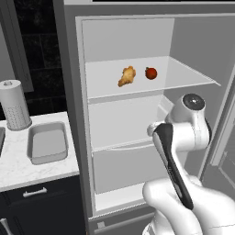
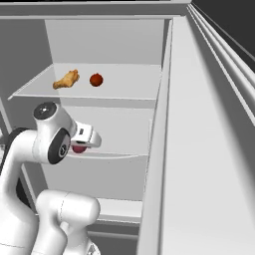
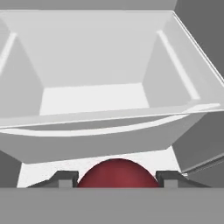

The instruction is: Place one tomato and one chicken drumstick in each tupperware on the nearby counter, to pack two identical lunches.

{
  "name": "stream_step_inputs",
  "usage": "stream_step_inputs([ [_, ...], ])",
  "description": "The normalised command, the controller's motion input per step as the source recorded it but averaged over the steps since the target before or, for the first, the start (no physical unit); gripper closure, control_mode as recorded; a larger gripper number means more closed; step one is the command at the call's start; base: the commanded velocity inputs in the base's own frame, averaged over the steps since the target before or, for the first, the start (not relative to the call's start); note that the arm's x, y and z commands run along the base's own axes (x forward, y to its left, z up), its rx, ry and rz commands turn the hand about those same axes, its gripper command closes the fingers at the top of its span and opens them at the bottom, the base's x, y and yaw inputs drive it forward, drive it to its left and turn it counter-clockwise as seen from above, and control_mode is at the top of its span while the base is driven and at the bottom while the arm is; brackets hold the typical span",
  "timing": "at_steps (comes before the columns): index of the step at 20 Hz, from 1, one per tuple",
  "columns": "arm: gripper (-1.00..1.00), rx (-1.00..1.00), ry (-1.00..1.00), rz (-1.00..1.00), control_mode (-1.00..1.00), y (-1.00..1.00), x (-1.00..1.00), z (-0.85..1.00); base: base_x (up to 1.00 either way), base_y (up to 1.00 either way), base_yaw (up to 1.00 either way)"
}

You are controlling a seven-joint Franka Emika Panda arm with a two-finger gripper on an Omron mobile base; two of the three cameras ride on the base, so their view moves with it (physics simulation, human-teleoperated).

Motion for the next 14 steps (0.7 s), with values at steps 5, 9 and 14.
stream_step_inputs([
  [5, 1.00, 0.01, 0.11, 0.00, -1.00, 0.00, -0.35, 0.12, 0.00, 0.00, 0.00],
  [9, 1.00, 0.04, -0.08, -0.06, -1.00, 0.01, -0.67, 0.01, 0.00, 0.00, 0.00],
  [14, 1.00, 0.05, -0.20, -0.07, -1.00, 0.01, -0.61, 0.05, 0.00, 0.00, 0.00],
])
